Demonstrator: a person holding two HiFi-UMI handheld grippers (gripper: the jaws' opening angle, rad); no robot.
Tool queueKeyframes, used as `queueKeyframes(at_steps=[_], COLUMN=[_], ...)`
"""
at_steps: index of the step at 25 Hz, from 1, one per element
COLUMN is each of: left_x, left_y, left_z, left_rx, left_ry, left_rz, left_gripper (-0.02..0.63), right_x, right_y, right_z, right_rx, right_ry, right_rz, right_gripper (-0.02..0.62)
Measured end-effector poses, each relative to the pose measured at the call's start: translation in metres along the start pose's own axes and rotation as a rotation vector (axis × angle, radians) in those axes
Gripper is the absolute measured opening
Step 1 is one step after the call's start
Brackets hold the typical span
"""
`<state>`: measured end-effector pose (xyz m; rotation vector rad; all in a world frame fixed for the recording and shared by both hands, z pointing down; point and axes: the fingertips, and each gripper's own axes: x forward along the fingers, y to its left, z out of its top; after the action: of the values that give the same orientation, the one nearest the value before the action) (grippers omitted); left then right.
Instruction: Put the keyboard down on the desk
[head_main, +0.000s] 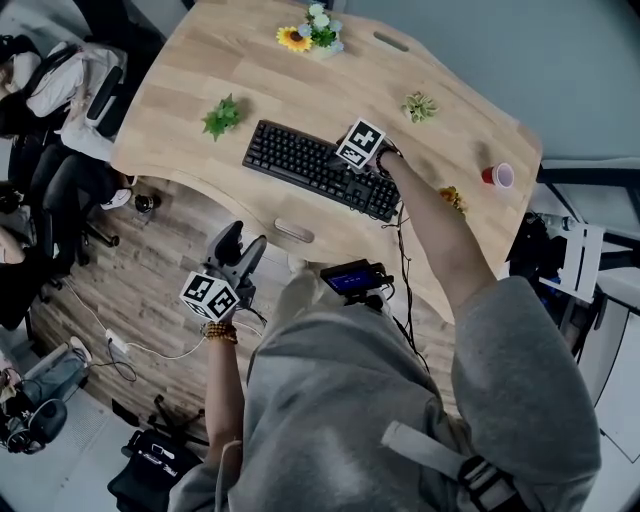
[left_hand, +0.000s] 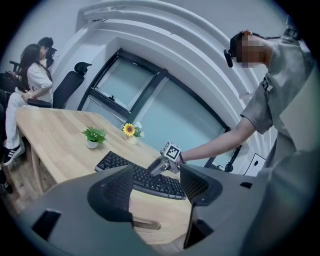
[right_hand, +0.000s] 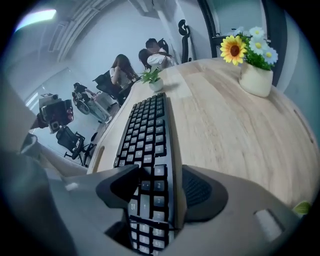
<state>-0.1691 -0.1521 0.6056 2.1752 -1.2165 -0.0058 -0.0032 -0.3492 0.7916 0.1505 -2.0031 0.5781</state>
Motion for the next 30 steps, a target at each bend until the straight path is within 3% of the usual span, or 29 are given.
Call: queueKeyframes(at_steps=[6,12,18,30], left_x=[0.004,0.018,0.040,0.069], left_y=[-0.004,-0.009,-0.020,-0.061], left_z=[0.006,0.022,0.063,0.139], left_rx=[0.011,0.063,0.129,0.351], left_ry=[-0.019,-0.025,-0.054,-0.120], left_rz=[-0.019,-0.048,-0.057,-0.029], left_gripper=[0.298,0.296,0.293,0.288], right_x=[-0.027,-0.075,-0.129,-0.261], right_y=[-0.024,-0.040,-0.045,0.016], right_z=[0.019,0.052,0.086,0.135], right_rx=[0.055,0.024,-0.014,-0.067], right_ry=[-0.120,-0.252,-0.407,-0.709], right_rz=[-0.156,-0.354,-0.518,-0.802], right_gripper=[0.279,0.276,0.269,0.261])
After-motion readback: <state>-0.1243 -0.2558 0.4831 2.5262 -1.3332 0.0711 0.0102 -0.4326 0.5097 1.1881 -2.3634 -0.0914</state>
